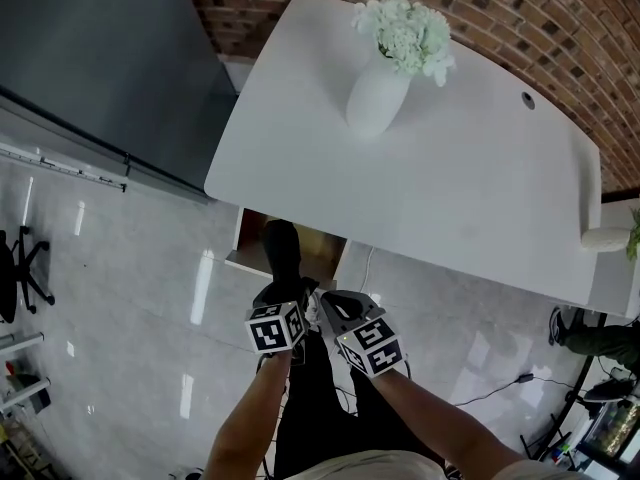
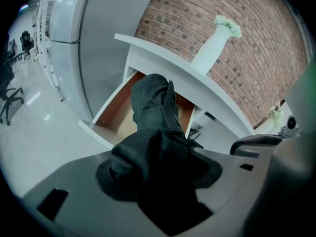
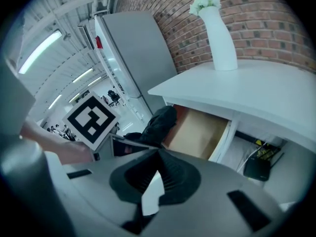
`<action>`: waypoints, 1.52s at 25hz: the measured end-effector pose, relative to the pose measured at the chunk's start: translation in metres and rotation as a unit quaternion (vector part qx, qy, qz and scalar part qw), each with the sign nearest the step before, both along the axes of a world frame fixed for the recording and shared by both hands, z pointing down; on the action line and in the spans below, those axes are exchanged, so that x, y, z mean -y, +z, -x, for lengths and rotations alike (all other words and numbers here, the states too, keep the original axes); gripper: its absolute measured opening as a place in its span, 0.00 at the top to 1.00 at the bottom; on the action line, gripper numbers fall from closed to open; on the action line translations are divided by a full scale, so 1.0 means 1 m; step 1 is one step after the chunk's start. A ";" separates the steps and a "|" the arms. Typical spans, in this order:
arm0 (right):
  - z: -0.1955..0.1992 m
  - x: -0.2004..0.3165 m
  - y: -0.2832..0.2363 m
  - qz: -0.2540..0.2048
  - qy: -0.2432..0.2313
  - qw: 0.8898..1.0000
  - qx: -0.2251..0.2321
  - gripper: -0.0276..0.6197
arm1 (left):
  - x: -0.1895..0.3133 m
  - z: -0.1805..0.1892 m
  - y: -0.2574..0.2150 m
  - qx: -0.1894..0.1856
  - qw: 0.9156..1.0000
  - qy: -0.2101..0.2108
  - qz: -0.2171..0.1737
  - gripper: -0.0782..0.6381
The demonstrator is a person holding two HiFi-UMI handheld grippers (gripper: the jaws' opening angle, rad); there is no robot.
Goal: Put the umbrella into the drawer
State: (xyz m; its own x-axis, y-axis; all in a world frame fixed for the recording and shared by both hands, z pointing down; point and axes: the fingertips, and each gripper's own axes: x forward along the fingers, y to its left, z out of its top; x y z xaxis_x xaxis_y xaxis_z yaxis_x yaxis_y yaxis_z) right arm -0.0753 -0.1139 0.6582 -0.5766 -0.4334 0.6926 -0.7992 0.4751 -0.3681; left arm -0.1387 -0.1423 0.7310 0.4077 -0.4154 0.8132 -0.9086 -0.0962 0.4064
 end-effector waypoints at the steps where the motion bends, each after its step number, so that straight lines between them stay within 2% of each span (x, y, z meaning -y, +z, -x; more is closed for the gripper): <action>1: 0.000 0.000 0.004 0.003 0.001 1.000 -0.001 0.93 | 0.002 0.000 0.003 0.001 1.000 0.001 0.001 0.53; 18: 0.005 0.026 0.025 0.013 0.028 0.999 0.017 0.93 | 0.033 -0.005 0.034 0.014 0.999 0.031 0.020 0.53; 28: 0.006 0.029 0.035 0.012 0.045 0.998 0.036 0.93 | 0.052 -0.002 0.044 0.037 0.998 0.048 0.005 0.53; 38: 0.005 0.046 0.048 0.008 0.078 0.996 0.047 0.93 | 0.066 0.000 0.062 0.052 0.997 0.063 0.013 0.53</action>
